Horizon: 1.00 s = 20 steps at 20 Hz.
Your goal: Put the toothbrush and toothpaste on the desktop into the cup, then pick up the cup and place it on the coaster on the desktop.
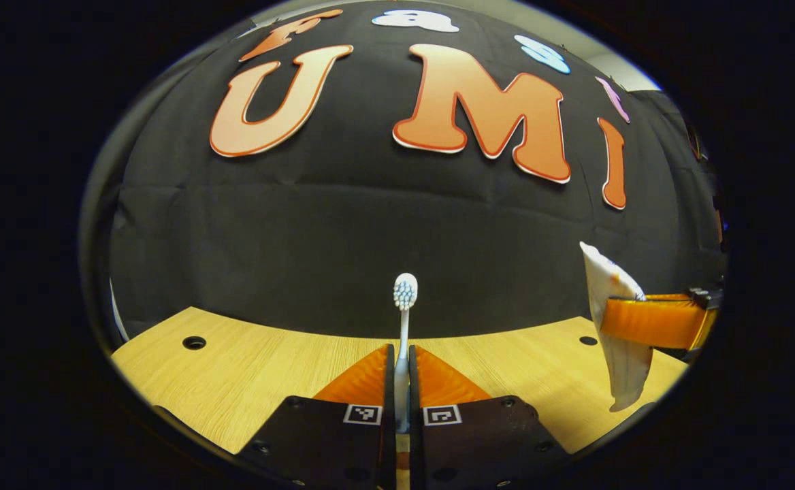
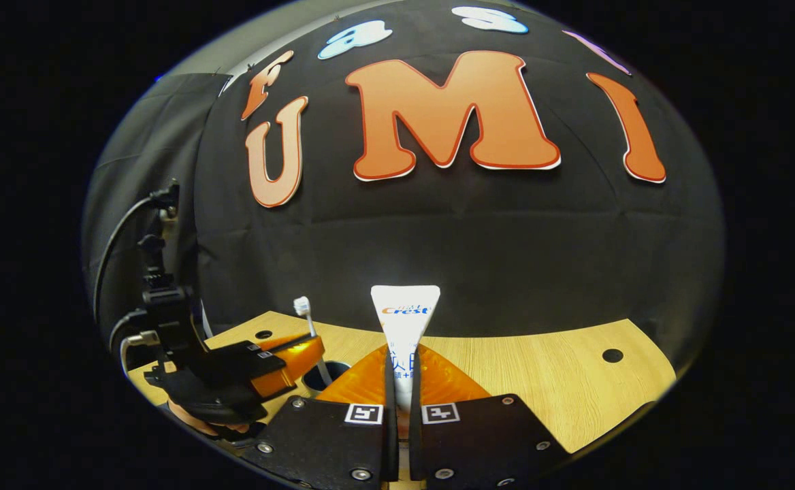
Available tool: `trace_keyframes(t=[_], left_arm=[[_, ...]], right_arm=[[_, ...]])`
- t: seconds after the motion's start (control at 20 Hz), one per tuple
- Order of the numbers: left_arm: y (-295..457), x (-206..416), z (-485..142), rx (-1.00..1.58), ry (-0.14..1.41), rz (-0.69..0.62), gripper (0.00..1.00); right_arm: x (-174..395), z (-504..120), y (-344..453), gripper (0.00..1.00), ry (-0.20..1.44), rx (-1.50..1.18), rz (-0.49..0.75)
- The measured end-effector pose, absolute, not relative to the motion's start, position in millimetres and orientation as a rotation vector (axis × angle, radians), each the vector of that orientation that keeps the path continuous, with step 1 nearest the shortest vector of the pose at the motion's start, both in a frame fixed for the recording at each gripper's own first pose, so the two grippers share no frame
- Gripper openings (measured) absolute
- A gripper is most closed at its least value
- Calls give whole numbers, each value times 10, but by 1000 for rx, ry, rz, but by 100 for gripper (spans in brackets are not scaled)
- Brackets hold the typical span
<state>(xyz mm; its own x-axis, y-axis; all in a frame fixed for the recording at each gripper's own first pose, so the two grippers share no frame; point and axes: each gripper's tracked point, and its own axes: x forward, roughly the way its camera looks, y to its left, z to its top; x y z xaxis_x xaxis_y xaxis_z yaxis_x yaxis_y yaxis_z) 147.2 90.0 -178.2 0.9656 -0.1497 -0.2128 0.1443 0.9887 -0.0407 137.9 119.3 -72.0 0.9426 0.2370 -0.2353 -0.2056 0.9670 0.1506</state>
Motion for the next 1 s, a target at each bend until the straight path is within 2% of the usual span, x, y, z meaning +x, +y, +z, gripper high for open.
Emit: trace_keyframes(t=[0.25, 0.9, 1.0], left_arm=[[872, 1516, -1981, -20, 259, -146, 7], [851, 1465, -2136, -24, 316, -141, 7], [827, 1441, -2152, -27, 329, -156, 13]], right_arm=[[1331, -687, 1322, 6, 245, 134, 254], [1177, -656, 1175, 7, 251, 141, 223], [1134, -664, 1145, 6, 258, 139, 218]])
